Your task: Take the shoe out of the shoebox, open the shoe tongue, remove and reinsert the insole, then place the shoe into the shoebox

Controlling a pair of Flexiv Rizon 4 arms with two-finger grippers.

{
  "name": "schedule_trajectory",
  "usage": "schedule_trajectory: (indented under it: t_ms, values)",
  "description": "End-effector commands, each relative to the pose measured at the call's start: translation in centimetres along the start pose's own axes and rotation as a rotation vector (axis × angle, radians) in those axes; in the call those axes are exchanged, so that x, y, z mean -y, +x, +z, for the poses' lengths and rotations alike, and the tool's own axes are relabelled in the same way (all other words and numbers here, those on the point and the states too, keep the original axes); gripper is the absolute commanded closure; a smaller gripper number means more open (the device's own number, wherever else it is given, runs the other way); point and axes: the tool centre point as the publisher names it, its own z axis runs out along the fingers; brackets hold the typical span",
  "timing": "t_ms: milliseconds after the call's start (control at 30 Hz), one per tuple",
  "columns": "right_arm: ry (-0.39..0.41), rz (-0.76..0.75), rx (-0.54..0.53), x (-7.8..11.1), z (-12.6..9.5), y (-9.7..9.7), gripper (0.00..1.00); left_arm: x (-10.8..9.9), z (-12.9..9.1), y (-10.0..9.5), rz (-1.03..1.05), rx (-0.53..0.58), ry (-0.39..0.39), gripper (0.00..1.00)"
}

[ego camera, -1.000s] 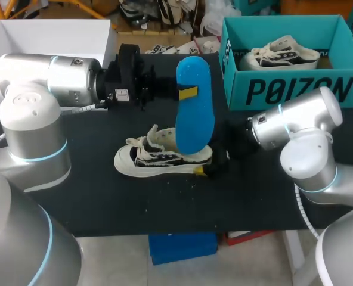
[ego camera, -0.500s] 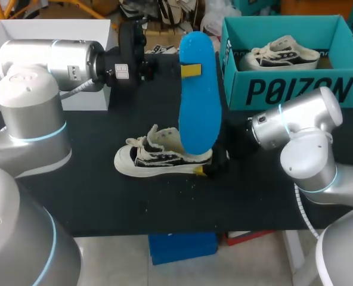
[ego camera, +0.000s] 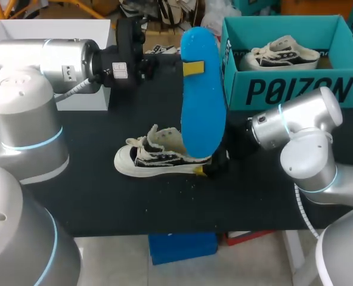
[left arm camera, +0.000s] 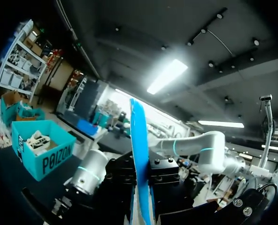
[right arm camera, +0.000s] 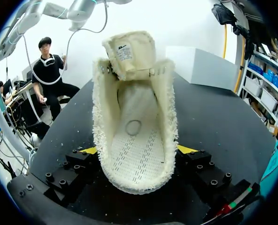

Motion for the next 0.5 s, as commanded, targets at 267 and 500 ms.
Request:
schedule_trajectory:
  t_ms: [267,500]
  values:
    - [0.001,0.002,0.000,0.09,0.12,-0.10,1.00,0.37,0.32,0.57,0.018,0.013,0.017,1.00]
    - [0.001,0.002,0.000,0.09,0.12,-0.10,1.00,0.37,0.32,0.57,0.018,0.013,0.017,1.00]
